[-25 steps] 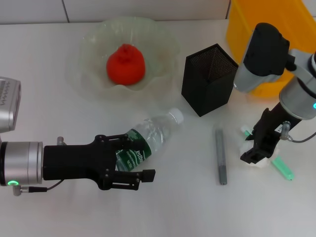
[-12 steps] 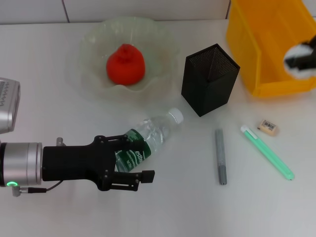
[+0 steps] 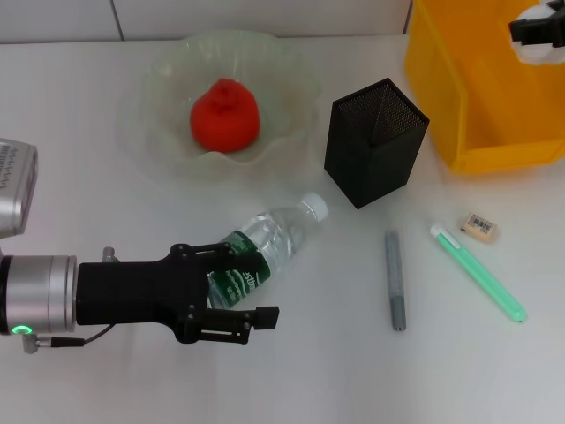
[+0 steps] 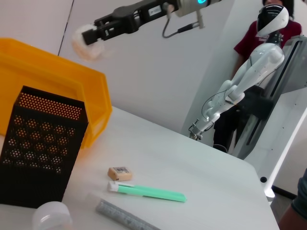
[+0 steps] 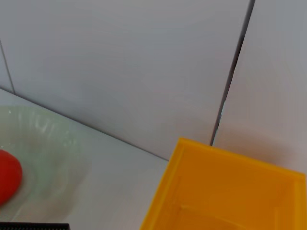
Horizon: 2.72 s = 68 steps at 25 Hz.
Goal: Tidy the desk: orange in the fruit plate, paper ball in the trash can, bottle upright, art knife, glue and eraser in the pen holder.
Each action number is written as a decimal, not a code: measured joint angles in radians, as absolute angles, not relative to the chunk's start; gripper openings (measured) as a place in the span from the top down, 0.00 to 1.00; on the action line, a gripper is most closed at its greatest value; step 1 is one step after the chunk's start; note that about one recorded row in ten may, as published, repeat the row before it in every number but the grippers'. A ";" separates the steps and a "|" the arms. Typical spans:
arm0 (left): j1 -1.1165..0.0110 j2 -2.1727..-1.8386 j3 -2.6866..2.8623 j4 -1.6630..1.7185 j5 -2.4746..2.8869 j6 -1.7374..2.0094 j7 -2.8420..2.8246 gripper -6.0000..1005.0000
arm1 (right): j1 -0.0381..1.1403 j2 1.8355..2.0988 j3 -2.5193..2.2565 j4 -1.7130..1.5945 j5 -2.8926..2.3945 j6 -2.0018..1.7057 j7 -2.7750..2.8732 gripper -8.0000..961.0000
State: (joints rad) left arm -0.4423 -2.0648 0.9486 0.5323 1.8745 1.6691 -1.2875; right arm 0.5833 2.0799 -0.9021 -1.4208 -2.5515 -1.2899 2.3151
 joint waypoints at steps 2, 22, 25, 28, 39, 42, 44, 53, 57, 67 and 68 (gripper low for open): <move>-0.443 -2.064 0.948 0.532 1.874 1.674 -1.293 0.16 | 0.589 2.080 -0.903 -1.392 -2.550 -1.275 2.314 0.49; -0.455 -2.032 0.876 0.558 1.866 1.795 -1.398 0.16 | 0.344 2.077 -0.837 -1.416 -2.038 -1.692 2.033 0.27; -0.470 -2.022 0.873 0.564 1.866 1.798 -1.455 0.16 | 0.285 2.076 -0.782 -1.227 -1.915 -1.809 1.819 0.27; -0.493 -2.019 0.873 0.599 1.866 1.820 -1.538 0.16 | 0.262 2.051 -0.702 -0.931 -1.866 -1.869 1.587 0.27; -0.636 -2.070 1.030 0.874 2.016 1.671 -1.990 0.16 | 0.194 1.978 -0.625 -0.576 -1.886 -1.891 1.281 0.27; -0.681 -2.073 1.198 0.930 2.070 1.499 -2.114 0.16 | 0.172 1.977 -0.621 -0.572 -1.887 -1.851 1.272 0.27; -0.689 -2.074 1.239 0.941 2.077 1.464 -2.138 0.16 | 0.168 1.977 -0.621 -0.570 -1.889 -1.841 1.272 0.27; -0.735 -2.079 1.488 0.985 2.116 1.220 -2.294 0.16 | 0.175 1.983 -0.621 -0.563 -1.897 -1.812 1.270 0.27; -0.735 -2.080 1.568 0.977 2.134 1.109 -2.318 0.16 | 0.182 1.983 -0.620 -0.558 -1.898 -1.812 1.270 0.27; -0.722 -2.080 1.670 0.946 2.191 1.016 -2.322 0.16 | 0.185 1.988 -0.620 -0.555 -1.899 -1.818 1.271 0.27; -0.722 -2.080 1.670 0.946 2.191 1.016 -2.322 0.16 | 0.185 1.988 -0.620 -0.555 -1.899 -1.818 1.271 0.27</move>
State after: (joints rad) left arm -0.7224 -2.0801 1.6704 0.9457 2.1914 1.0159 -2.3219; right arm 0.1847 1.9883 -0.6196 -0.5552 -1.8992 -1.8179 1.2710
